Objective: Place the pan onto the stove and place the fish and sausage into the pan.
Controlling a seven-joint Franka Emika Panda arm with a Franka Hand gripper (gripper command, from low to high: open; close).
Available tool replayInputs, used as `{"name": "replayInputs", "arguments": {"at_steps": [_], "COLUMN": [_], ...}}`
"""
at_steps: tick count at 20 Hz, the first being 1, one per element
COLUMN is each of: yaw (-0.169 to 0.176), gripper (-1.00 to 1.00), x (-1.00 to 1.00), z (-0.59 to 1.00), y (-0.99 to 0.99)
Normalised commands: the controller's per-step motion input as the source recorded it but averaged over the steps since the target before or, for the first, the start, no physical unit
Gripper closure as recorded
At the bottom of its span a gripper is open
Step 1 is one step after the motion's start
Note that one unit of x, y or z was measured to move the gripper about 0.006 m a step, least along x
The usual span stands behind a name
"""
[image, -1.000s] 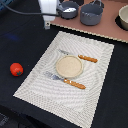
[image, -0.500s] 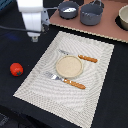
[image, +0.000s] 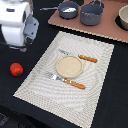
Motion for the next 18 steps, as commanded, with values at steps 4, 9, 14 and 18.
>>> {"name": "replayInputs", "arguments": {"at_steps": [4,9,14,18], "yaw": [-0.155,-0.153,-0.049,0.000], "gripper": [-1.00,-1.00,-1.00,-1.00], "x": [-0.19,-0.09,0.01,0.12], "z": [-0.20,-0.19,-0.20,-0.18], "y": [-0.45,-0.41,-0.19,-0.04]}}
